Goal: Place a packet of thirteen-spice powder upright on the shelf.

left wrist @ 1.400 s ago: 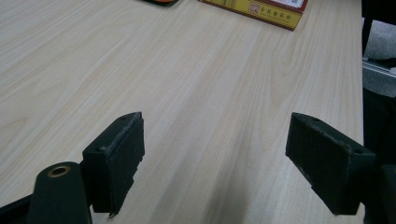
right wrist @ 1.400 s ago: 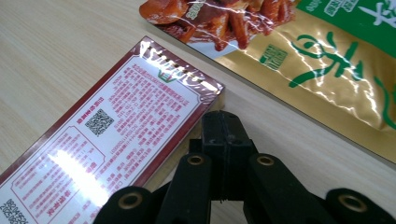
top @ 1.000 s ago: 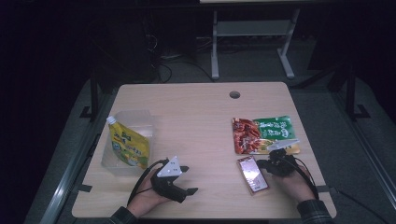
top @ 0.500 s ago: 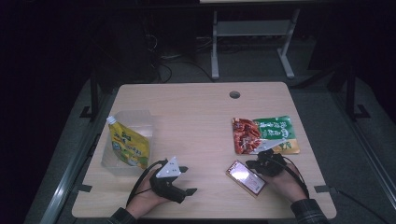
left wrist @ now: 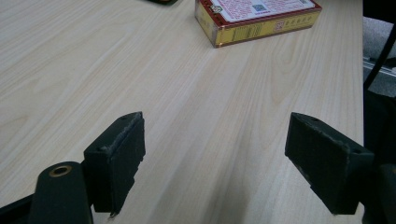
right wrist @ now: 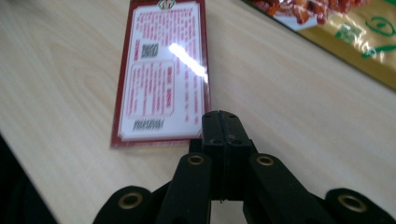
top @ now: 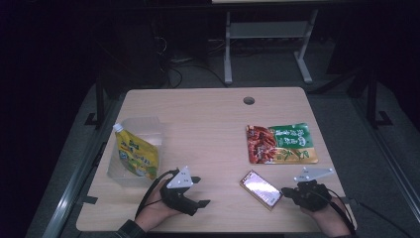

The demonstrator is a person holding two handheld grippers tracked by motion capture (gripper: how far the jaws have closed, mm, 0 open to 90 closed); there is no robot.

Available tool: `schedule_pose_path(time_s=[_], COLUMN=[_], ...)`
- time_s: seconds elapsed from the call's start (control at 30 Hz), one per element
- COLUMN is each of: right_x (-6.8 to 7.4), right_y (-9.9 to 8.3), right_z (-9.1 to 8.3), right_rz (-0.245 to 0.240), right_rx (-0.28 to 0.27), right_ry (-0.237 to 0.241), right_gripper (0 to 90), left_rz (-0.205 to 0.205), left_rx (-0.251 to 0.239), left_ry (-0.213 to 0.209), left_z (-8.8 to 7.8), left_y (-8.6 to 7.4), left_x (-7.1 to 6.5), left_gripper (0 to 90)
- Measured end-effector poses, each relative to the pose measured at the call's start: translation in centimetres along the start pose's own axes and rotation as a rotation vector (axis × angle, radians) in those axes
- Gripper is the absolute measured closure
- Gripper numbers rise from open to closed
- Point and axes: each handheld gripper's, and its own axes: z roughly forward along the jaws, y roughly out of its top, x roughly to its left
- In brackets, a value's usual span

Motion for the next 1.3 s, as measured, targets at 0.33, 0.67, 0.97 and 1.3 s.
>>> schedule_pose_path(time_s=[0.33, 0.67, 0.97, 1.3], right_x=[0.9, -0.1, -0.3, 0.0], right_y=[-1.4, 0.7, 3.0, 6.5], right_z=[-0.4, 1.3, 3.2, 6.2], right_rz=[0.007, -0.008, -0.056, -0.109], right_rx=[0.014, 0.012, 0.011, 0.016], right_ry=[0.013, 0.038, 0.058, 0.084], right_gripper=[90.0, 90.0, 90.0, 90.0], left_rz=[-0.001, -0.001, 0.004, -0.005], left_rx=[0.004, 0.004, 0.007, -0.002], left_ry=[-0.004, -0.009, -0.014, -0.013], left_z=[0.2, 0.2, 0.3, 0.2], left_y=[0.1, 0.0, 0.0, 0.0], left_x=[-0.1, -0.1, -0.1, -0.1], left_gripper=[19.6, 19.6, 19.6, 19.5])
